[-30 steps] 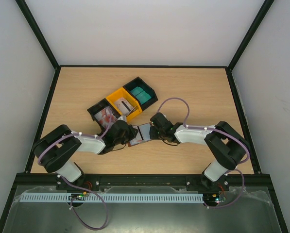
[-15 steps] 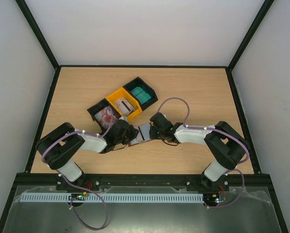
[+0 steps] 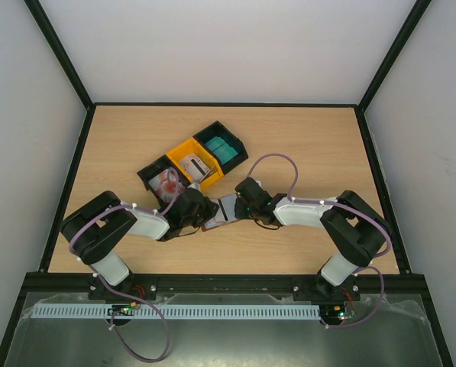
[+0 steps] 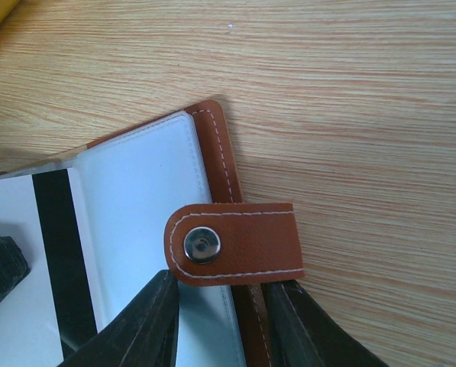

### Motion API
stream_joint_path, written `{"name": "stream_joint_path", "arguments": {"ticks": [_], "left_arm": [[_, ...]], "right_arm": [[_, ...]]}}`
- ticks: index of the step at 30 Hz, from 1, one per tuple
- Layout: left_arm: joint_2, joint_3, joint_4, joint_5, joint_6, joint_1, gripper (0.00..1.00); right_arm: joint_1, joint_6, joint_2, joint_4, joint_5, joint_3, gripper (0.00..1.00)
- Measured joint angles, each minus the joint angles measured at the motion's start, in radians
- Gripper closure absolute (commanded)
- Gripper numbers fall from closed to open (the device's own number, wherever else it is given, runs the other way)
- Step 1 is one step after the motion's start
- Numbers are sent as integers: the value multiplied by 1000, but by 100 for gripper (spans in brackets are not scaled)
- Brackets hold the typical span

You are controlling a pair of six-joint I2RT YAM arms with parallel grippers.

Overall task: Put the credit cards into the card holder
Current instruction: Insert the credit card into the card holder.

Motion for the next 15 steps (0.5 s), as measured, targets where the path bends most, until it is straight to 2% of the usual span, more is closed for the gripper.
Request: {"name": "stream_joint_path", "arguments": {"ticks": [15], "left_arm": [[-1,-1,5,-49,21,0,95]], "right_arm": [[5,3,0,10,3,-5,69]]}}
